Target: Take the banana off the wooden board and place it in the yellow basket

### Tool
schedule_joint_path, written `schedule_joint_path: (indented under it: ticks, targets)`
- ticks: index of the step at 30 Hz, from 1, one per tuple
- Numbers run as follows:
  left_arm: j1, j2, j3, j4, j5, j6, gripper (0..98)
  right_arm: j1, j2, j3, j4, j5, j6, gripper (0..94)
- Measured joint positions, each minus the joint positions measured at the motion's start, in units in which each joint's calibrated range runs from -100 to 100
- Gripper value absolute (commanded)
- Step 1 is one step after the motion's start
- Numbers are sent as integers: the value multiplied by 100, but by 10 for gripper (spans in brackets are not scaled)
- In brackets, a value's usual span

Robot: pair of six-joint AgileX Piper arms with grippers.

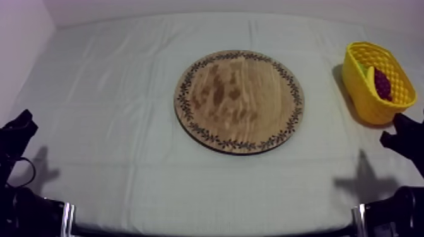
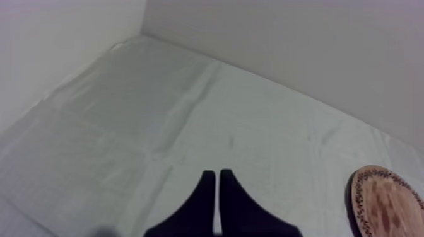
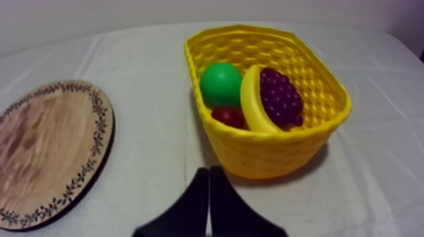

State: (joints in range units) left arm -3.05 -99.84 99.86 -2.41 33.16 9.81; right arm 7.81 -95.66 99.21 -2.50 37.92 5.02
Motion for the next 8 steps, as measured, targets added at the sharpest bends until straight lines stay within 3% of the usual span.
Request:
schedule_joint_path:
  ticks: [4,8]
  targets:
    - [0,0,0,0,0,0,1,-159,-4,25,62,-43,-68,4]
    - [0,0,0,0,0,0,1,-214,-8,33,82,-55,165,4]
